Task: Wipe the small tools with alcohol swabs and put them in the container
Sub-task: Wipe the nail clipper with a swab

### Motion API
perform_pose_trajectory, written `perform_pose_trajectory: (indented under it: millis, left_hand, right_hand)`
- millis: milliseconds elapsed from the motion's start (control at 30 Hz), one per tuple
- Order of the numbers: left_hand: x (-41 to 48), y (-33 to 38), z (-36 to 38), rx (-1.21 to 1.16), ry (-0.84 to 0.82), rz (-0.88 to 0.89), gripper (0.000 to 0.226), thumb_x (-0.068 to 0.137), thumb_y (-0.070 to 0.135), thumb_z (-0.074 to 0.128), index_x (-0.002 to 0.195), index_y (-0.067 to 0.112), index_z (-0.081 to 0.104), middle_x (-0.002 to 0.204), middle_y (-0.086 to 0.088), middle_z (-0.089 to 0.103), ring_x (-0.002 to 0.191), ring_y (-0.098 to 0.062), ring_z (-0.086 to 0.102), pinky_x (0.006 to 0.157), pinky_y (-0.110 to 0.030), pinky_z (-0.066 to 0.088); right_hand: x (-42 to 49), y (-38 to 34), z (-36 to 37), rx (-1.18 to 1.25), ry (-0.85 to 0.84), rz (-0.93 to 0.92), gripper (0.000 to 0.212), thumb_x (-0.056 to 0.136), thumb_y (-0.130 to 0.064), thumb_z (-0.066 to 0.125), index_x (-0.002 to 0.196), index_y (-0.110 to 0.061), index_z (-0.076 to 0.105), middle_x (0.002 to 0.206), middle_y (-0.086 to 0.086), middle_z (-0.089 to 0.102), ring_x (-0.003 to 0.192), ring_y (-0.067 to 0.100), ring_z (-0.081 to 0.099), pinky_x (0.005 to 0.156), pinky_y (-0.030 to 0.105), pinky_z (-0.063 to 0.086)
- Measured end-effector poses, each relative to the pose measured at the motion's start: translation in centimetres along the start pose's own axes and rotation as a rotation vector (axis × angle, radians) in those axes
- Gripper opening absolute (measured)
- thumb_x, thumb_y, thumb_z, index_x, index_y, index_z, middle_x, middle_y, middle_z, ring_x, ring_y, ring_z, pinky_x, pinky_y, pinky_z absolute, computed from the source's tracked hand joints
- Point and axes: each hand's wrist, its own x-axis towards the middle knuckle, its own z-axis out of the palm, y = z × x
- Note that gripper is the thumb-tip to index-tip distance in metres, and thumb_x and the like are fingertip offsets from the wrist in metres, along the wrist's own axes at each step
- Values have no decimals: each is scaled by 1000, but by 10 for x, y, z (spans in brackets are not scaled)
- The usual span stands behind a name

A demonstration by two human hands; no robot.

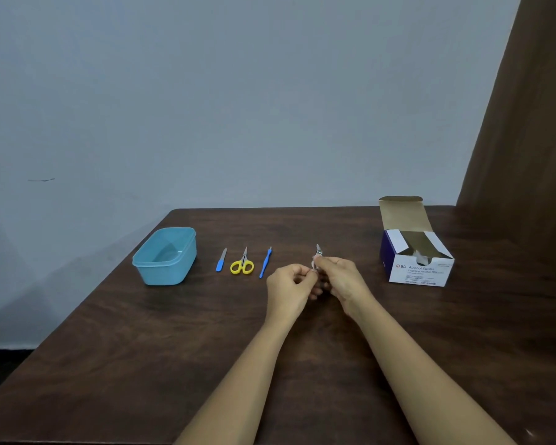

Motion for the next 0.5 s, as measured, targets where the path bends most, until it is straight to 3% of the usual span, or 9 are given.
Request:
perform_pose_trajectory:
  millis: [267, 400, 500]
  left_hand:
    - [1, -5, -1, 127, -29, 74, 15, 85, 10, 62, 73, 6, 70, 61, -4, 68, 52, -5, 63, 55, -15, 51]
    - [2, -6, -1, 137, -42, 80, 15, 85, 12, 62, 73, 9, 70, 64, -4, 69, 56, -7, 64, 60, -21, 55]
    - [0, -4, -1, 152, -42, 84, 14, 85, 13, 62, 74, 12, 70, 65, -2, 69, 59, -10, 66, 62, -21, 54]
  right_hand:
    - [4, 3, -5, 169, -67, 72, 4, 82, -5, 69, 78, -3, 69, 67, 8, 57, 55, 15, 51, 61, 29, 41]
    - [2, 5, -2, 172, 15, 52, 13, 82, -16, 73, 75, -6, 70, 64, 6, 60, 56, 14, 53, 61, 29, 44]
    - [2, 7, 0, 83, 108, 20, 24, 81, -29, 75, 80, -5, 73, 68, 4, 67, 66, 15, 59, 70, 32, 50]
